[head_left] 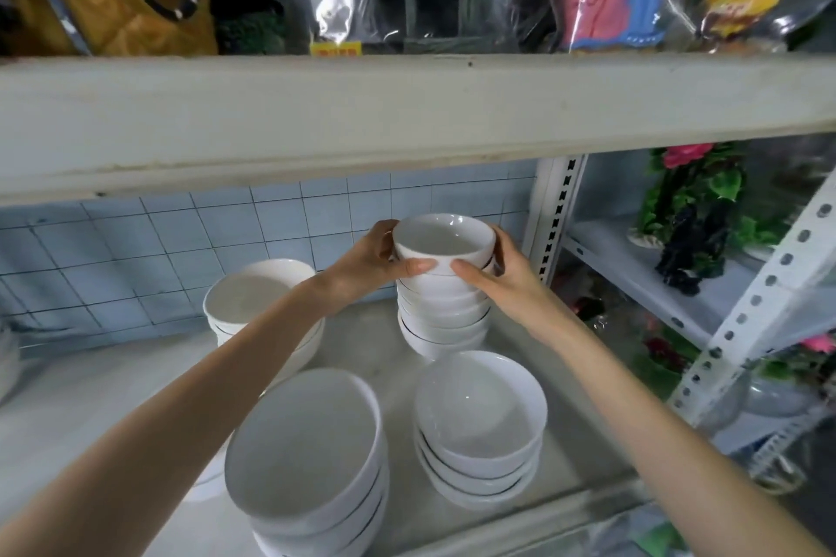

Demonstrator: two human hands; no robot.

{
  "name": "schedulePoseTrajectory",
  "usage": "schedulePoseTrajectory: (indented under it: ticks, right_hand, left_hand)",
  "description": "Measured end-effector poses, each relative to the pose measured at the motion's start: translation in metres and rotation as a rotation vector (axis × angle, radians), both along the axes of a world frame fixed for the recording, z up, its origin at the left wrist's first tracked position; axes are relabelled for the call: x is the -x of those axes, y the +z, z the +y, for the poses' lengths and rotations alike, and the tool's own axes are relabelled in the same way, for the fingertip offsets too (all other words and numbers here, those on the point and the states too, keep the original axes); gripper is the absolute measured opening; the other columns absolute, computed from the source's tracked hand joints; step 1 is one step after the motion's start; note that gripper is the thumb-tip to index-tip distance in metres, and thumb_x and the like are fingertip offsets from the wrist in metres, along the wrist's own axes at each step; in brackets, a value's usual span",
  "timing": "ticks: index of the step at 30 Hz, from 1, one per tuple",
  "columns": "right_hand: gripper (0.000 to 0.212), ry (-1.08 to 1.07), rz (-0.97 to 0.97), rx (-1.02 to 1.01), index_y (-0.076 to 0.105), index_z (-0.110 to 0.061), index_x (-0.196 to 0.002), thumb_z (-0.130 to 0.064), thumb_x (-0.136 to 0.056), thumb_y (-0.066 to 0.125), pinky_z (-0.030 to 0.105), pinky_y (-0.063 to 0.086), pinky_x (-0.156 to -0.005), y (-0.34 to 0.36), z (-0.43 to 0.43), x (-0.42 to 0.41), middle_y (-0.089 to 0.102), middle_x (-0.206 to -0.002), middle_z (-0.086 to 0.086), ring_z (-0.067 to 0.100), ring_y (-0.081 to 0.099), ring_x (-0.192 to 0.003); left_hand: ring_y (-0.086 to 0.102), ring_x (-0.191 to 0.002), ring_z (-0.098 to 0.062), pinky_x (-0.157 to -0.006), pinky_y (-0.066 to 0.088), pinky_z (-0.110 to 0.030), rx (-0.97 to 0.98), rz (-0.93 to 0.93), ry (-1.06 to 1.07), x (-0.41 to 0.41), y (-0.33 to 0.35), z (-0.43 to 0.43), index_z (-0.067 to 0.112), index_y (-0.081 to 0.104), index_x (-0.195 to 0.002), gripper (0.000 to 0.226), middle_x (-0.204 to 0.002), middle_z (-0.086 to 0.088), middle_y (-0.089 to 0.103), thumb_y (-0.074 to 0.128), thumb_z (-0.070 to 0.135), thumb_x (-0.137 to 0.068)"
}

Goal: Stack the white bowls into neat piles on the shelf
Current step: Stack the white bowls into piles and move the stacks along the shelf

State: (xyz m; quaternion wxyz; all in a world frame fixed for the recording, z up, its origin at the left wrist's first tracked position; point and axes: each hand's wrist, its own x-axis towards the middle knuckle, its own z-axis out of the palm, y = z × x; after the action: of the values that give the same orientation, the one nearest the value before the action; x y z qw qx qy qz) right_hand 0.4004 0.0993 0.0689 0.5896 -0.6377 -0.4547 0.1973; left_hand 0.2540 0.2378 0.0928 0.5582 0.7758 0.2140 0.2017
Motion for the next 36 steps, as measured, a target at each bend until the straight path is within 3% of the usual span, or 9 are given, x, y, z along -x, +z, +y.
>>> schedulePoseTrajectory:
  ticks: [9, 15, 19, 23, 26, 28, 30, 33, 36]
  right_hand:
    - [0.050, -0.023, -0.023, 0.056, 0.046, -0.026, -0.121, -0.026, -0.079, 0.073, 0.013, 0.045, -0.085, 0.004, -0.002, 0.000, 0.059, -0.113, -0.016, -0.003, 0.057, -0.103]
    - [0.051, -0.018, -0.027, 0.097, 0.046, -0.026, -0.122, -0.032, -0.078, 0.072, 0.014, 0.044, -0.088, 0.009, -0.006, 0.003, 0.058, -0.117, -0.013, 0.000, 0.054, -0.109]
    - [0.061, -0.004, -0.042, 0.118, 0.042, -0.020, -0.132, -0.037, -0.079, 0.069, 0.010, 0.037, -0.094, 0.012, -0.014, 0.007, 0.052, -0.130, -0.010, 0.001, 0.048, -0.119]
    - [0.043, -0.009, -0.091, 0.119, 0.044, -0.020, -0.126, -0.029, -0.088, 0.062, 0.011, 0.033, -0.102, 0.011, -0.024, 0.013, 0.051, -0.128, -0.012, -0.002, 0.044, -0.120]
    - [0.064, -0.065, -0.210, 0.156, 0.037, -0.020, -0.138, -0.051, -0.085, 0.058, 0.025, 0.025, -0.112, 0.012, -0.032, 0.019, 0.041, -0.143, -0.008, 0.001, 0.034, -0.132]
    - [0.073, -0.107, -0.277, 0.163, 0.026, -0.021, -0.146, -0.053, -0.087, 0.055, 0.022, 0.018, -0.111, 0.015, -0.038, 0.030, 0.027, -0.153, -0.007, 0.005, 0.024, -0.139]
    - [0.067, -0.101, -0.339, 0.114, 0.023, -0.019, -0.147, -0.043, -0.091, 0.053, 0.012, 0.016, -0.104, 0.020, -0.042, 0.045, 0.025, -0.152, -0.008, 0.004, 0.021, -0.139]
    - [0.048, -0.032, -0.471, -0.011, 0.043, -0.017, -0.137, -0.033, -0.093, 0.054, 0.002, 0.022, -0.099, 0.031, -0.041, 0.073, 0.043, -0.142, -0.007, -0.002, 0.036, -0.128]
    - [0.034, 0.075, -0.497, -0.111, 0.057, -0.013, -0.125, -0.025, -0.093, 0.056, 0.005, 0.032, -0.097, 0.037, -0.031, 0.091, 0.058, -0.124, -0.007, -0.004, 0.049, -0.114]
  left_hand:
    - [0.060, -0.091, 0.004, -0.079, 0.047, -0.015, -0.127, 0.073, -0.103, 0.002, 0.009, -0.003, 0.030, 0.052, -0.106, 0.027, -0.100, 0.017, 0.065, 0.066, 0.018, -0.086]
    - [0.052, -0.105, 0.005, -0.075, 0.041, 0.002, -0.188, 0.096, -0.120, 0.015, 0.017, -0.011, 0.014, 0.042, -0.134, 0.045, -0.124, 0.009, 0.055, 0.052, 0.031, -0.094]
    - [0.044, -0.126, -0.004, -0.107, 0.037, -0.026, -0.200, 0.156, -0.166, 0.025, 0.018, -0.008, 0.020, 0.041, -0.138, 0.051, -0.137, 0.011, 0.049, 0.053, 0.041, -0.093]
    - [0.041, -0.128, -0.003, -0.111, 0.035, -0.034, -0.149, 0.269, -0.141, 0.039, 0.018, -0.006, 0.024, 0.034, -0.143, 0.084, -0.144, 0.019, 0.038, 0.057, 0.068, -0.075]
    - [0.042, -0.124, -0.007, -0.109, 0.032, -0.026, -0.105, 0.288, -0.084, 0.052, 0.016, -0.010, 0.020, 0.022, -0.149, 0.087, -0.136, 0.018, 0.034, 0.057, 0.062, -0.081]
    - [0.044, -0.124, -0.007, -0.104, 0.035, -0.022, -0.110, 0.236, -0.045, 0.063, 0.015, -0.012, 0.019, 0.029, -0.146, 0.078, -0.138, 0.016, 0.039, 0.059, 0.055, -0.083]
    - [0.048, -0.123, -0.008, -0.099, 0.039, -0.021, -0.100, 0.144, 0.025, 0.076, 0.017, -0.018, 0.018, 0.039, -0.141, 0.058, -0.139, 0.008, 0.047, 0.057, 0.038, -0.090]
    - [0.057, -0.118, -0.015, -0.098, 0.046, -0.029, -0.151, 0.028, 0.158, 0.098, 0.017, -0.024, 0.019, 0.051, -0.128, 0.037, -0.128, 0.006, 0.058, 0.055, 0.029, -0.092]
    - [0.062, -0.106, -0.013, -0.098, 0.047, -0.027, -0.211, -0.034, 0.257, 0.127, 0.015, -0.032, 0.018, 0.055, -0.124, 0.030, -0.123, 0.003, 0.061, 0.054, 0.022, -0.094]
